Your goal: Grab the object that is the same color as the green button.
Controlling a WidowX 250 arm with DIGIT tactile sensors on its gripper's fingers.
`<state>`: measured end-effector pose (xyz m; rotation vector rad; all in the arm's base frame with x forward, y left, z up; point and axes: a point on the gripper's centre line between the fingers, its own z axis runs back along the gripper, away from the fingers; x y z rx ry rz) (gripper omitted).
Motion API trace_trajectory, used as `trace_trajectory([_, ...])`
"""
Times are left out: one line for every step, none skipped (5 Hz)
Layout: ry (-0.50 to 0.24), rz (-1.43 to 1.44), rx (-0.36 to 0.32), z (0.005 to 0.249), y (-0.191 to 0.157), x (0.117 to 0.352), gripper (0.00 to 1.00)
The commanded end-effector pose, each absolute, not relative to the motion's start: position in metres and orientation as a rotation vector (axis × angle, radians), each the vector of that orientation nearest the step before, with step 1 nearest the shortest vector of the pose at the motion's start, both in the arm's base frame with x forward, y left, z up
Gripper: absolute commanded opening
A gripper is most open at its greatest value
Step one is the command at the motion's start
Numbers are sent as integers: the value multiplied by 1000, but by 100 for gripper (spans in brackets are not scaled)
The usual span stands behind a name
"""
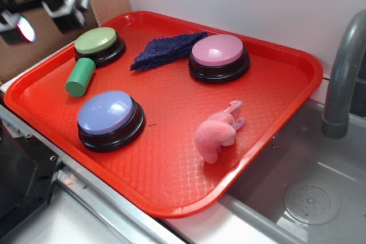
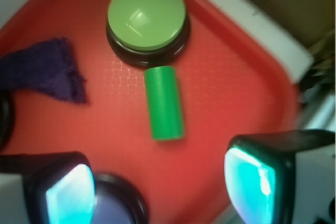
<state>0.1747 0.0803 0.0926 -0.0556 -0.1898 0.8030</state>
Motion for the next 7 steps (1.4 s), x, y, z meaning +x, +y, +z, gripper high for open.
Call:
trace_trajectory([-228,872,124,39,100,191,100])
trace_trajectory([-203,844,92,24,102,194,100])
trace_trajectory([-198,862,95,22,103,195,55])
trace_trajectory([-180,866,37,19,107,194,0])
trace_trajectory([-163,881,37,20,107,194,0])
trace_trajectory([-148,786,49,49,99,194,0])
trace_trajectory([-199,646,41,94,85,193,0])
